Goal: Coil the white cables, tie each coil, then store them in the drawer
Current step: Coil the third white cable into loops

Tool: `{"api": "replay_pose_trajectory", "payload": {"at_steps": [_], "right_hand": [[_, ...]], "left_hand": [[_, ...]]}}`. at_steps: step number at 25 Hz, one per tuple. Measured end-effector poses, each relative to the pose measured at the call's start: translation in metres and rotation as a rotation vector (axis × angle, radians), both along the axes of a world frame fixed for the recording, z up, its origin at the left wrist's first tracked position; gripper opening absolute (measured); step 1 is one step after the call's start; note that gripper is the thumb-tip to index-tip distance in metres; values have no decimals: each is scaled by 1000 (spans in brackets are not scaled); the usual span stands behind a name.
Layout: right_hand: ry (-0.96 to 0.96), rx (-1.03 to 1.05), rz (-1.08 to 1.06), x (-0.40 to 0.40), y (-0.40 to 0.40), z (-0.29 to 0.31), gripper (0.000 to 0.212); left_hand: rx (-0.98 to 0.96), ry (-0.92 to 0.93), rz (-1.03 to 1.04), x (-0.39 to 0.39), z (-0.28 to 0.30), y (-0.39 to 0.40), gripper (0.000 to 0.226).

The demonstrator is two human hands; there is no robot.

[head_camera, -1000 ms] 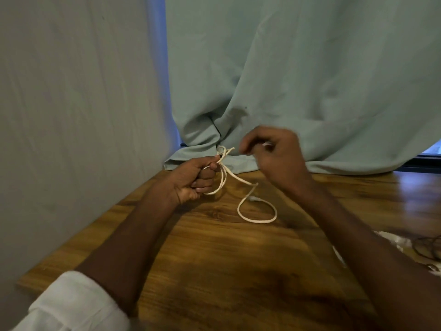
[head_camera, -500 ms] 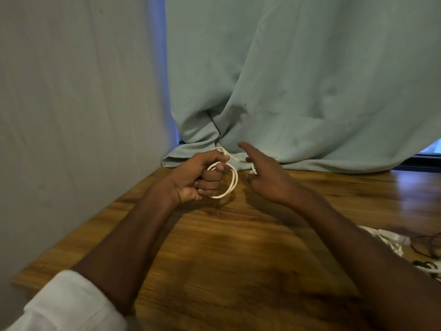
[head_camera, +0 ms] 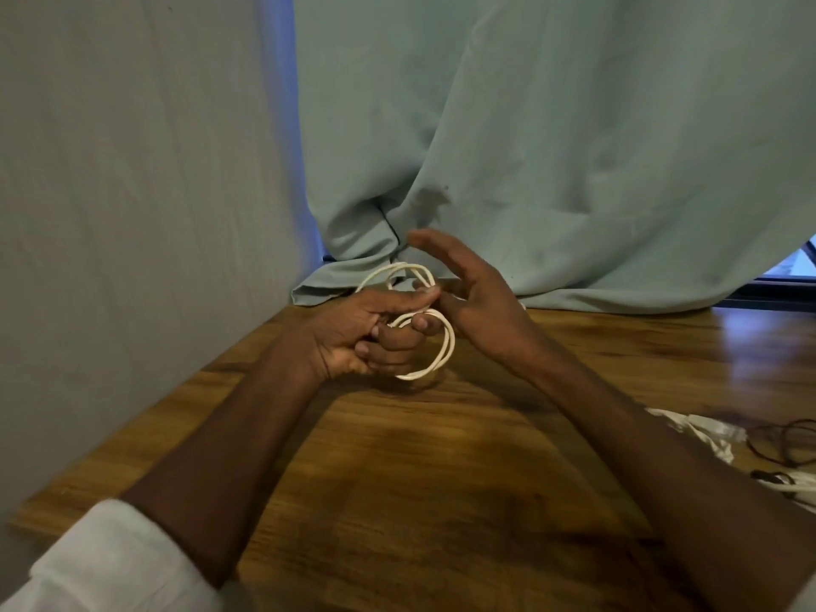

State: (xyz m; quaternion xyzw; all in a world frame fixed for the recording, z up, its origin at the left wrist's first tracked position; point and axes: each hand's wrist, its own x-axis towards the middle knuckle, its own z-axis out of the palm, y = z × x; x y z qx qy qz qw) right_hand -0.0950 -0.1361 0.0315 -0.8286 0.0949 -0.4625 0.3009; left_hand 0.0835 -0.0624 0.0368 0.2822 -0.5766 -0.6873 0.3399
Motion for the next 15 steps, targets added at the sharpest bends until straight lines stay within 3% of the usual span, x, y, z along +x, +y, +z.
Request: {"api": "replay_pose_trajectory", "payload": {"at_steps": [3,5,8,10,12,15], "right_hand": [[155,-681,-503,-12,-5,5,26],[196,-757,-674,-11,-5,4,19],[63,-537,-537,2,-2,-1,16],[-78,-222,-426,6,1,3,14],[-47,97,-293,7,5,6,13],[118,291,-192,8,11,7,10]], "left_hand": [[-2,48,55,3,1,0,39],[-32,72,86,7,4,0,38],[-90,194,110,12,9,3,35],[-119,311,144,13,11,3,37],[-150,401,204,10,12,0,38],[-215,516,324,10,14,-3,33]]}}
